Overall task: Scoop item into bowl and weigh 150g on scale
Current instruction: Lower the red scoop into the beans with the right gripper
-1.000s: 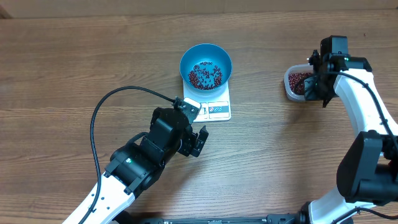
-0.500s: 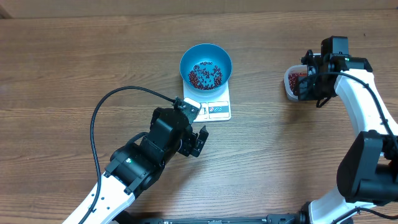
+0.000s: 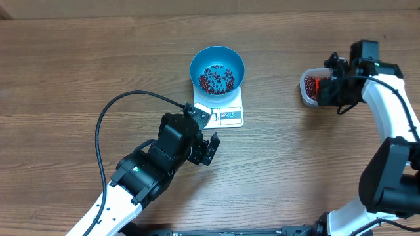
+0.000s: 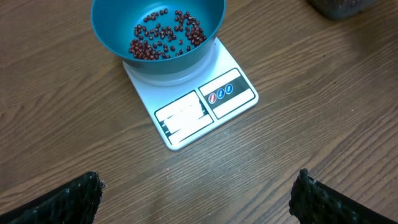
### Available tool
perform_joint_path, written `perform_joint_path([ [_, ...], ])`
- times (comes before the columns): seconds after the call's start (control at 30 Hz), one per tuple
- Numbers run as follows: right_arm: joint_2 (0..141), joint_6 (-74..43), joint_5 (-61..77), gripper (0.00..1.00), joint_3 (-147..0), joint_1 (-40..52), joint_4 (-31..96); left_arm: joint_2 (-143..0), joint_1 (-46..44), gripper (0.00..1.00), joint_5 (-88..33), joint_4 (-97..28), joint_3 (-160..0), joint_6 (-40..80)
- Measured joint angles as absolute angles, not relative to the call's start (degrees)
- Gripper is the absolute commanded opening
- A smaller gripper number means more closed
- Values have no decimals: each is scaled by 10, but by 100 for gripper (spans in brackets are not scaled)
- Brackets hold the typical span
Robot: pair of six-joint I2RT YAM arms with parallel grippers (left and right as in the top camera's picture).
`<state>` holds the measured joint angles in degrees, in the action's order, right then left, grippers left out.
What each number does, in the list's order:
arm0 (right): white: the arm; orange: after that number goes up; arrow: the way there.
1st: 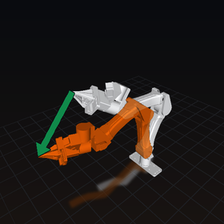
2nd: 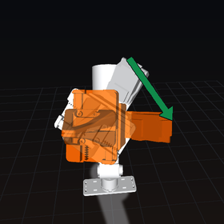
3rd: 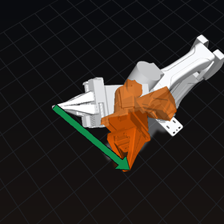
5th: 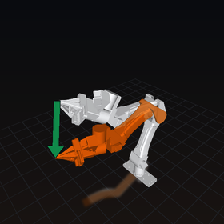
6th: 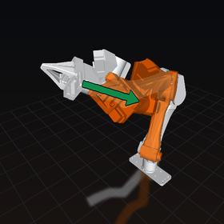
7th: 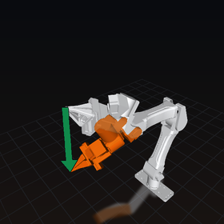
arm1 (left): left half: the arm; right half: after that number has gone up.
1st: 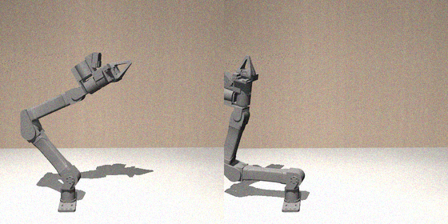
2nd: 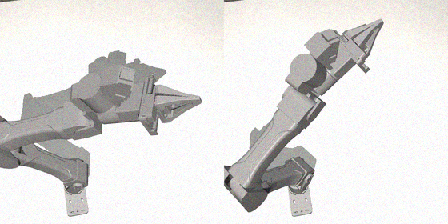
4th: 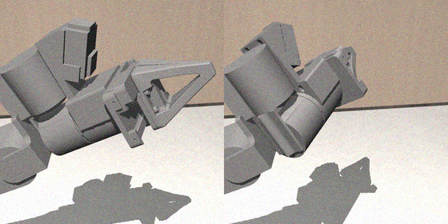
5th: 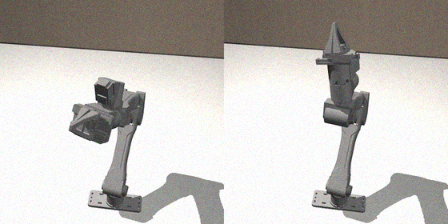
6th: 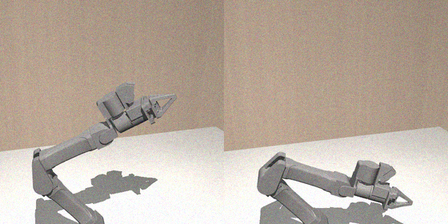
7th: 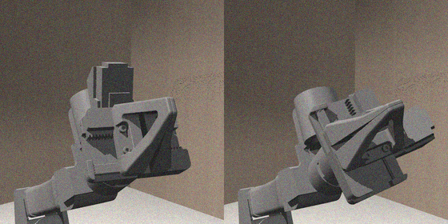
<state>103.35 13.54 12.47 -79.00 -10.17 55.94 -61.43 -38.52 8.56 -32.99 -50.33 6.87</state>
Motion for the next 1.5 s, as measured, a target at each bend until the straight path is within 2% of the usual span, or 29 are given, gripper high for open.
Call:
perform_joint_path([
  [0.4, 1034, 134, 196, 4, -772, -131, 553, -614, -385, 100, 86, -330, -503, 69],
  [1.07, 1034, 32, 254, 4, -767, -177, 549, -614, -385, 100, 85, -330, -503, 69],
  [1.5, 1042, 10, 270, 4, -767, -184, 545, -614, -385, 100, 85, -330, -503, 69],
])
